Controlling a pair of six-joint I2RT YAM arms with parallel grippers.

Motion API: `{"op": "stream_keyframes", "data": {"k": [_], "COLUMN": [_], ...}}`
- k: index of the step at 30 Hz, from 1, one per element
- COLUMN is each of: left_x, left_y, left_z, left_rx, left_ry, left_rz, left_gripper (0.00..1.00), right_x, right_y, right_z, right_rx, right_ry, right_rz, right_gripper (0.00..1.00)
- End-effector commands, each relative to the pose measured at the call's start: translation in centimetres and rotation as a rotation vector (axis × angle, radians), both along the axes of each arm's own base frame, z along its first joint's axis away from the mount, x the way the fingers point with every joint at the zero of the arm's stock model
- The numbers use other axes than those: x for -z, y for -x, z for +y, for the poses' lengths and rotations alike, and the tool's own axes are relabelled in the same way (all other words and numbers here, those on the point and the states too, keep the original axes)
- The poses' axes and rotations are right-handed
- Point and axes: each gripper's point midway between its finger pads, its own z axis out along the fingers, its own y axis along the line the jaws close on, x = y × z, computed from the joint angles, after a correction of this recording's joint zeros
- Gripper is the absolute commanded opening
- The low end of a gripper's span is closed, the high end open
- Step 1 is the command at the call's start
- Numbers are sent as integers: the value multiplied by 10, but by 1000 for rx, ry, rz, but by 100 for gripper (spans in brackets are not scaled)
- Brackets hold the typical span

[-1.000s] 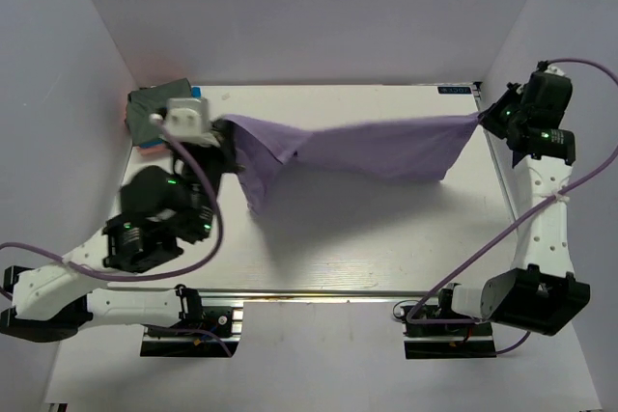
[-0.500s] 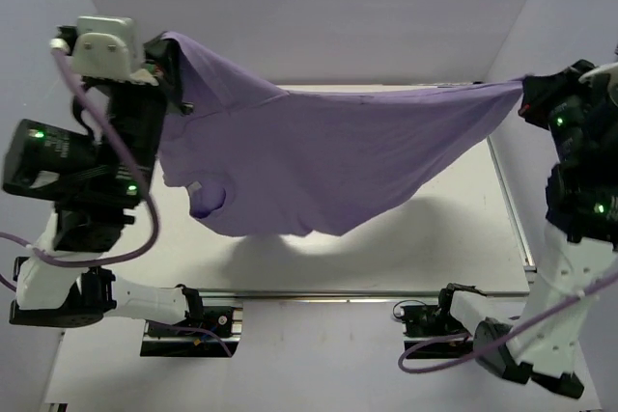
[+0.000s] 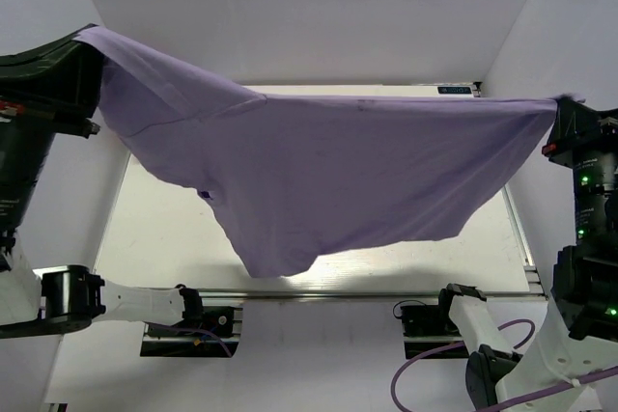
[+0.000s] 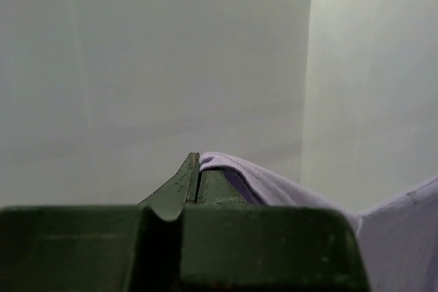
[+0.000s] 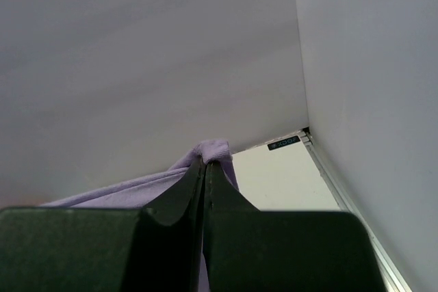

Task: Fold and stack the t-shirts
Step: Flatten out the tshirt

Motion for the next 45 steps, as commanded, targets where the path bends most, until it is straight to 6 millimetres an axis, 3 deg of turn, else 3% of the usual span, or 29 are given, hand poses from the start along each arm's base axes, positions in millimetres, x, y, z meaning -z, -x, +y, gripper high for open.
{"op": "stream_keyframes", "data": {"k": [1, 4, 9, 10, 11, 13, 14, 15, 17, 21, 23, 27, 30, 32, 36, 38, 42, 43, 45], "left_x": [9, 15, 33, 46, 53, 68, 71, 89, 89, 114, 119, 156, 180, 199, 228, 252, 273, 274, 288], "left_y": [-6, -12, -33, -41, -44, -50, -52, -58, -61, -65, -65, -76, -91, -99, -137, -160, -206, -220, -241], "left_z": [-41, -58, -61, -78, -77, -84, -84, -94, -84, -91, -90, -117, -121, -139, -150, -169, -166, -155, -159], "left_rx": [37, 32, -109, -135, -168, -195, -221, -252, -312, -349, -369, -395, -437, -403, -436, -411, -418, -428, -409], "left_ry": [-76, -114, -116, -145, -159, -156, -155, -196, -159, -197, -178, -244, -264, -334, -381, -425, -425, -413, -435], "left_rz": [10, 16, 49, 57, 63, 75, 71, 75, 54, 39, 20, -7, 9, -8, 39, 83, 167, 197, 229], "left_gripper": [0, 0, 0, 0, 0, 0, 0, 0, 0, 0, 0, 0, 0, 0, 0, 0, 0, 0, 0], "right_x": [-8, 1, 31, 37, 55, 68, 85, 91, 103, 147, 157, 190, 205, 215, 233, 239, 249, 254, 259], "right_y": [5, -5, -33, -39, -54, -64, -79, -83, -98, -127, -135, -154, -162, -167, -175, -178, -183, -186, -189], "right_z": [-12, -14, -13, -12, -14, -14, -17, -15, -17, -17, -16, -16, -15, -13, -8, -8, -9, -10, -12], "right_rx": [68, 73, 32, 24, 15, 9, 5, -7, -13, -41, -57, -74, -85, -104, -134, -140, -138, -137, -134], "right_ry": [15, 12, -20, -25, -37, -49, -57, -61, -72, -104, -117, -140, -155, -157, -172, -176, -171, -172, -169], "right_rz": [-31, -9, 53, 66, 103, 126, 145, 154, 157, 233, 254, 306, 336, 346, 371, 381, 402, 414, 423], "right_gripper": [0, 0, 0, 0, 0, 0, 0, 0, 0, 0, 0, 0, 0, 0, 0, 0, 0, 0, 0]}}
